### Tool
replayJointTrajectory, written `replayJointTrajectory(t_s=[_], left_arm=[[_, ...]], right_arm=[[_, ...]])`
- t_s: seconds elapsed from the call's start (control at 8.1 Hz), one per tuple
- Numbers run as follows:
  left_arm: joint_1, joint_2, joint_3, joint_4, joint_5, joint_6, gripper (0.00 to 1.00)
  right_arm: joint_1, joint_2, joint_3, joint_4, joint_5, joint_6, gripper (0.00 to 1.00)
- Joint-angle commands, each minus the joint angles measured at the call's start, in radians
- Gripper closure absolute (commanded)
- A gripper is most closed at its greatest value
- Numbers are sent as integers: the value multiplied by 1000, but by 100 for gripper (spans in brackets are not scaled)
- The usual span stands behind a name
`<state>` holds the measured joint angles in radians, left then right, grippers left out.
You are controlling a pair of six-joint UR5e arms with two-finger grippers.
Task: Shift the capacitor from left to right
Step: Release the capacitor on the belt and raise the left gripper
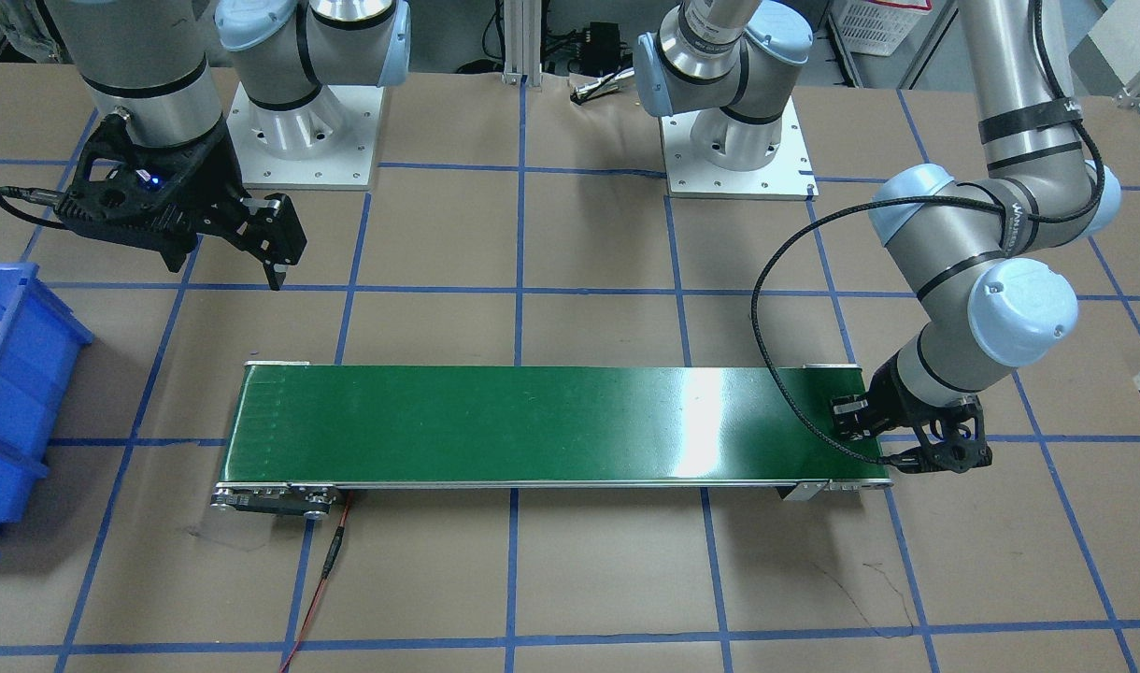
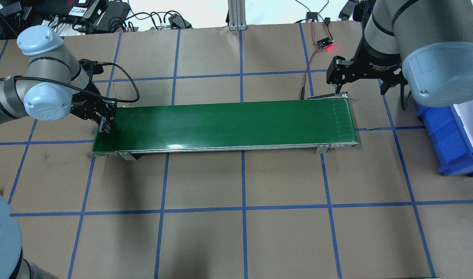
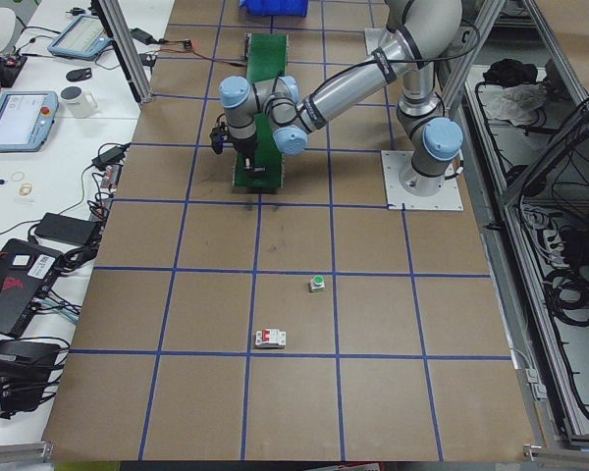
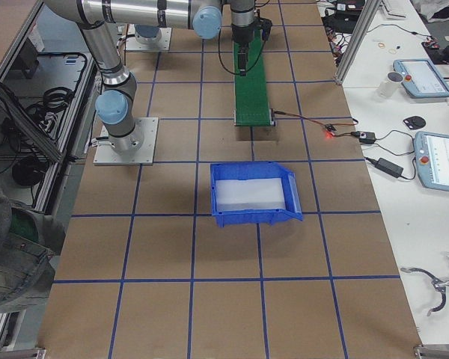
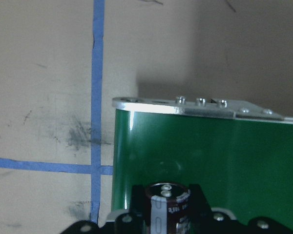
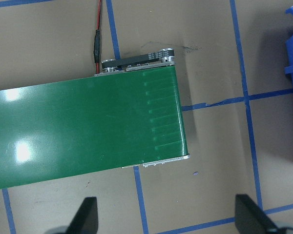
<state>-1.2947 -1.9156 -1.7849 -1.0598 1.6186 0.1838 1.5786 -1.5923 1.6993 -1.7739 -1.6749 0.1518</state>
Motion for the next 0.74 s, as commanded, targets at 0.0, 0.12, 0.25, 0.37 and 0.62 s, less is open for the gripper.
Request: replayJointTrajectory(t_s=[0.0,0.12,0.25,0.37,0.62], left_arm=[[0,4,-8,6,3,0,70],[0,-6,-2,65,-14,3,1],[0,9,-2,82,-16,0,0],[0,15,1,86,-16,2,0],[0,23,4,89,-9,2,0]], right_arm=[[0,0,0,1,0,0,0],[0,0,0,1,0,0,0],[0,0,0,1,0,0,0],[0,0,0,1,0,0,0],[0,0,0,-1,0,0,0]])
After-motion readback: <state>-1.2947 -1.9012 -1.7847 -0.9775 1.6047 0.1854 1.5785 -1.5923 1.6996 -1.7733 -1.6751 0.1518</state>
